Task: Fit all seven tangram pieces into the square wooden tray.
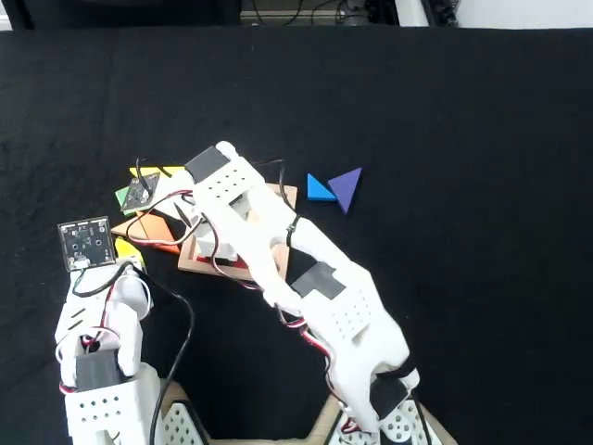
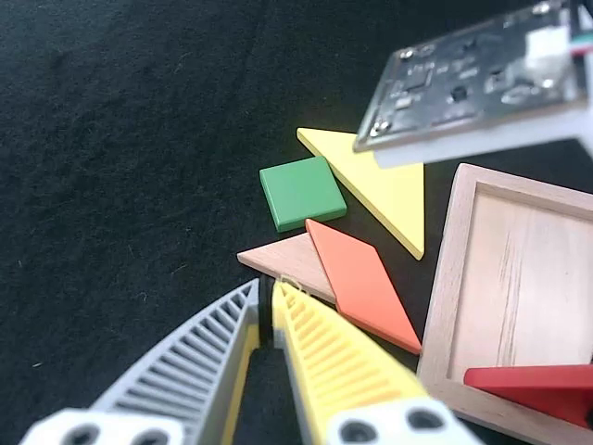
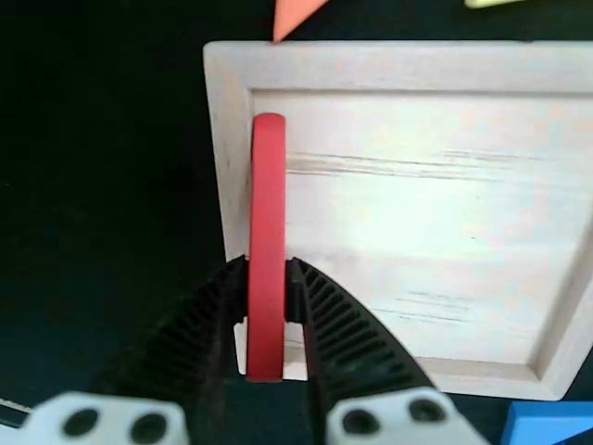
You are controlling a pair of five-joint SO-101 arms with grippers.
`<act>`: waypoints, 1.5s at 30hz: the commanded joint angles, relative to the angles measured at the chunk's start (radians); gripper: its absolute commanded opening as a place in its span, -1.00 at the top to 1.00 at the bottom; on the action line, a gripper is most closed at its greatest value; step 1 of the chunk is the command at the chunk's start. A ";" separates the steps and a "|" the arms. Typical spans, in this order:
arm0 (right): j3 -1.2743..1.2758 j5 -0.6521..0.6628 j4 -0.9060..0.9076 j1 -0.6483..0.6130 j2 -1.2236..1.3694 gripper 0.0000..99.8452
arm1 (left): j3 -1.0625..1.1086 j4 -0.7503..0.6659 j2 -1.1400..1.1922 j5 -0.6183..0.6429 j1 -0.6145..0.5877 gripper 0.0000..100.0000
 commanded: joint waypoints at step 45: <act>-0.166 0.130 -0.035 0.190 -0.005 0.56 | -0.015 -0.020 -0.009 0.011 -0.013 0.94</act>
